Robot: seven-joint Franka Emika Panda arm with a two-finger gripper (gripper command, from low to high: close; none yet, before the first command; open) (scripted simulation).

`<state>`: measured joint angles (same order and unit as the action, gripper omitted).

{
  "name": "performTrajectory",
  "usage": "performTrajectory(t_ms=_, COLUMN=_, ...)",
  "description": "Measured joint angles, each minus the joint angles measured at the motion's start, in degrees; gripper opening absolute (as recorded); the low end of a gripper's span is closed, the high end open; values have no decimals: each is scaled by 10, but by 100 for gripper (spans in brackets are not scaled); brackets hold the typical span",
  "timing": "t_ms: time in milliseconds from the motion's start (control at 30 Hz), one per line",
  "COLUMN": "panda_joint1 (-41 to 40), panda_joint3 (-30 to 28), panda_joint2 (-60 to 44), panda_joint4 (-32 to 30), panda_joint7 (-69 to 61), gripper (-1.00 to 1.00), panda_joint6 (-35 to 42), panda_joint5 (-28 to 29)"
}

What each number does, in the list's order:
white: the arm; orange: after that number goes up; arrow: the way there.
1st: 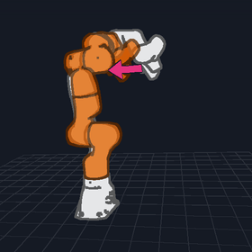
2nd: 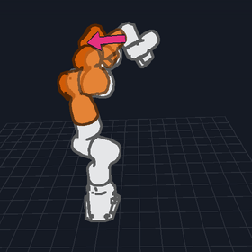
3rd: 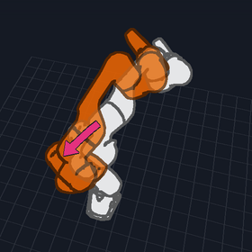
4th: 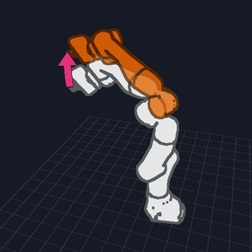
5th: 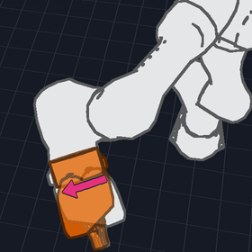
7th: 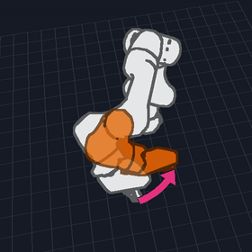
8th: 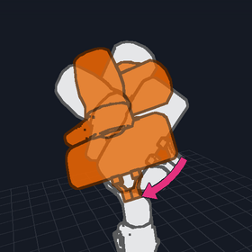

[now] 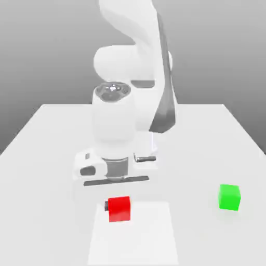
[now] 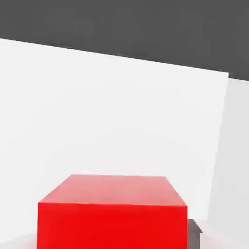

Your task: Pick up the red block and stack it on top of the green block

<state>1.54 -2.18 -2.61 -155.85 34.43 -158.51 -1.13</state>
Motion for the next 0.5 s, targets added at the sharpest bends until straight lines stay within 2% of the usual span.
performTrajectory(t_ms=500, panda_joint1=224, panda_joint3=116, panda_joint2=56, panda_joint4=-2, panda_joint7=391, gripper=-100, panda_joint6=49, panda_joint5=-17)
